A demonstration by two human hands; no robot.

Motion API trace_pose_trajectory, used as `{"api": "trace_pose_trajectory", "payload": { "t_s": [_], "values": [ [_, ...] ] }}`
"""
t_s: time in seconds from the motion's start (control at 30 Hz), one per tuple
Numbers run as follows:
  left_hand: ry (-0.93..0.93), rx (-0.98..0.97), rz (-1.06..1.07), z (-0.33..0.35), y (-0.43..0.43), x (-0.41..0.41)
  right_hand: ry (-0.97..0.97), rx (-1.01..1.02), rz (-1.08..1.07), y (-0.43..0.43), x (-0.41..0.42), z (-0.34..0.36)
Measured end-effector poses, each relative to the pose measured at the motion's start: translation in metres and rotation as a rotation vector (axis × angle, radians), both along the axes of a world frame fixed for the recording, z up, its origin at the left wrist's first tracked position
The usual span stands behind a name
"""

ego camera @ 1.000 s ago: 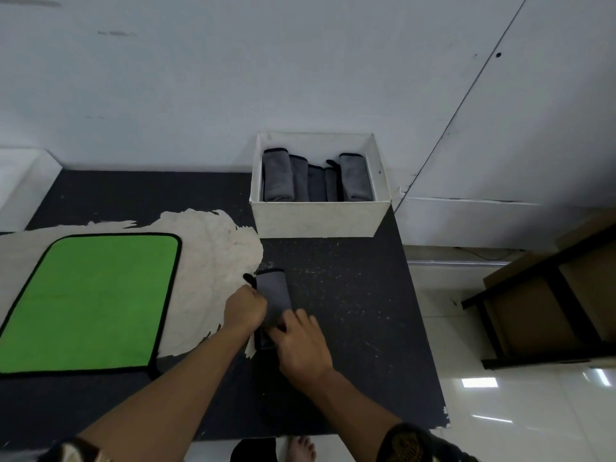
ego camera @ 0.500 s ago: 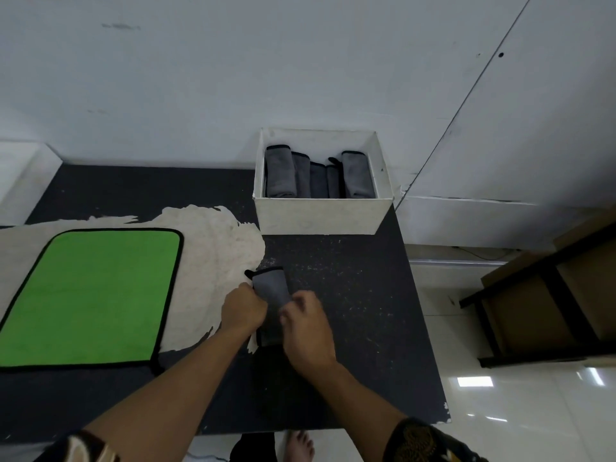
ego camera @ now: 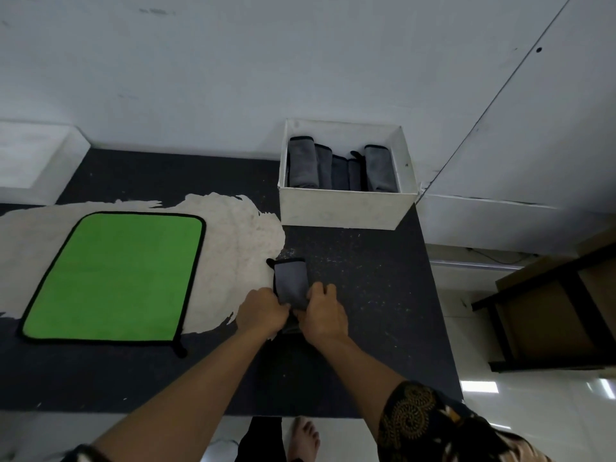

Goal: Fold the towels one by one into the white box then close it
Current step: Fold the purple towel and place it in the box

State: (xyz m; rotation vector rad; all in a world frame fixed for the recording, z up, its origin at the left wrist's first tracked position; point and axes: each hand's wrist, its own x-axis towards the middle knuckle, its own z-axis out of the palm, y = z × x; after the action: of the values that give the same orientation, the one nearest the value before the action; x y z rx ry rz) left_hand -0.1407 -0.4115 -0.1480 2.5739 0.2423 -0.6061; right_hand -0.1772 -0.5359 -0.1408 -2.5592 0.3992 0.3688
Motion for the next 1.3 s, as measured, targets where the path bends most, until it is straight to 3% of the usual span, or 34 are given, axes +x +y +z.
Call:
{"api": "trace_pose_trajectory", "payload": {
  "t_s": [0.23,0.37,0.5,0.7,0.8,0.9,1.1,1.3],
  "values": [
    [0.007,0.07,-0.031,0.007,0.002,-0.003,-0.082,0.077,-0.141,0.0,-0.003,0.001],
    [0.002,0.043,-0.018,0.013,0.005,-0.005,0.062,0.199,-0.149,0.007,0.004,0.0],
    [0.03,-0.127,0.03,0.018,0.008,-0.01,0.191,0.458,-0.239,0.011,0.016,0.011],
    [0.005,-0.411,0.138,0.045,0.009,-0.002,0.155,0.981,-0.303,0.019,0.013,0.047],
    [-0.144,-0.435,0.031,0.066,0.019,0.006,0.067,1.112,-0.348,0.028,0.011,0.062],
    [-0.401,-0.354,-0.096,0.085,0.031,0.012,-0.031,1.253,-0.554,0.04,0.01,0.076],
    [-0.645,-0.288,-0.26,0.116,0.051,0.013,-0.3,1.141,-0.716,0.065,0.025,0.102],
    [-0.537,-0.327,-0.206,0.15,0.054,0.021,-0.454,1.077,-0.764,0.073,0.038,0.14]
  ]
}}
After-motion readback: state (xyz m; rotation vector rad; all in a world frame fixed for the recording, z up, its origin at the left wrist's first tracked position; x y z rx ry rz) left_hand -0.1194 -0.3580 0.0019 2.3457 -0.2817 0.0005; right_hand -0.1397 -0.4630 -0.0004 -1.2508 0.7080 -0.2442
